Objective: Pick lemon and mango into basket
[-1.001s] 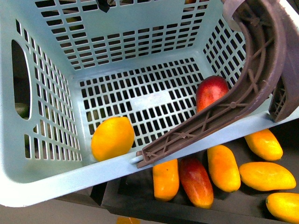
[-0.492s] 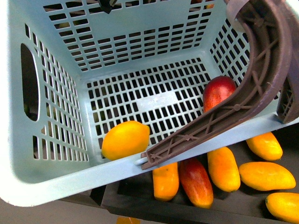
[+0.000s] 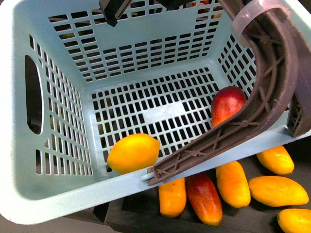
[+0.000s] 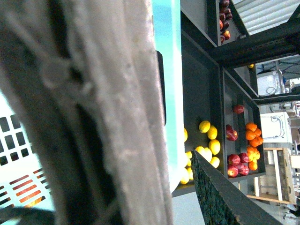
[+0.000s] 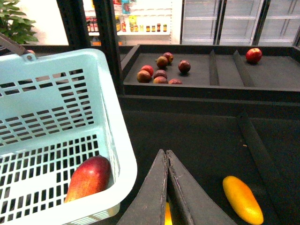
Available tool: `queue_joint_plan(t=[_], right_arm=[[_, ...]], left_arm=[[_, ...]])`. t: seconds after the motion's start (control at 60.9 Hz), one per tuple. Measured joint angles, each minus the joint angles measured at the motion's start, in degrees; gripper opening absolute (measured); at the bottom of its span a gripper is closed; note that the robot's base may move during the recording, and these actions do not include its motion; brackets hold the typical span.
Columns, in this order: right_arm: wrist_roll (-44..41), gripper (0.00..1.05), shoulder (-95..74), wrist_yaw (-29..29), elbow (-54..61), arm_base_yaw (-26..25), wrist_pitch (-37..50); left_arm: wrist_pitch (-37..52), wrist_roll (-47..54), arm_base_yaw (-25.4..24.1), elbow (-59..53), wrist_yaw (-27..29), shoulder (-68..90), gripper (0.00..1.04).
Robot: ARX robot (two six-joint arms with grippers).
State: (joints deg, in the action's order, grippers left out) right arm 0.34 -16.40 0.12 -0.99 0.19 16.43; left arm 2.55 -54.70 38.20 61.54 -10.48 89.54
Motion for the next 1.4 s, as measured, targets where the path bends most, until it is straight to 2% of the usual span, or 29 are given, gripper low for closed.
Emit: queue_joint_plan(t=[0.361, 0.46, 0.624, 1.182, 1.215, 1.395], right_arm=[[-0.02, 0.02, 6.05, -0.02, 0.00, 0.00, -6.05], [-0.02, 0.02, 15.04, -0.07, 0.00, 0.00, -15.89], [-0.02, 0.02, 15.96, -0.04, 0.00, 0.00, -16.33], [-0.11, 0.94, 16.02, -0.02, 0.00, 0.00, -16.35], [-0.09, 0.97, 16.02, 0.07, 0.00, 0.00, -16.35], [-0.09, 0.96, 16.13, 0.09, 0.00, 0.00, -16.44]], left_arm=[[0.00, 0.00, 0.00, 0.00, 0.15, 0.00, 0.28], [0.00, 0.00, -0.02, 0.00, 0.15, 0.00, 0.28], [0.00, -0.02, 0.02, 0.00, -0.02, 0.00, 0.28], [0.00, -0.02, 0.00, 0.00, 0.15, 0.00, 0.28], [0.00, 0.02, 0.02, 0.00, 0.17, 0.00, 0.28], [0.00, -0.33, 0.70, 0.00, -1.38, 0.00, 0.28]])
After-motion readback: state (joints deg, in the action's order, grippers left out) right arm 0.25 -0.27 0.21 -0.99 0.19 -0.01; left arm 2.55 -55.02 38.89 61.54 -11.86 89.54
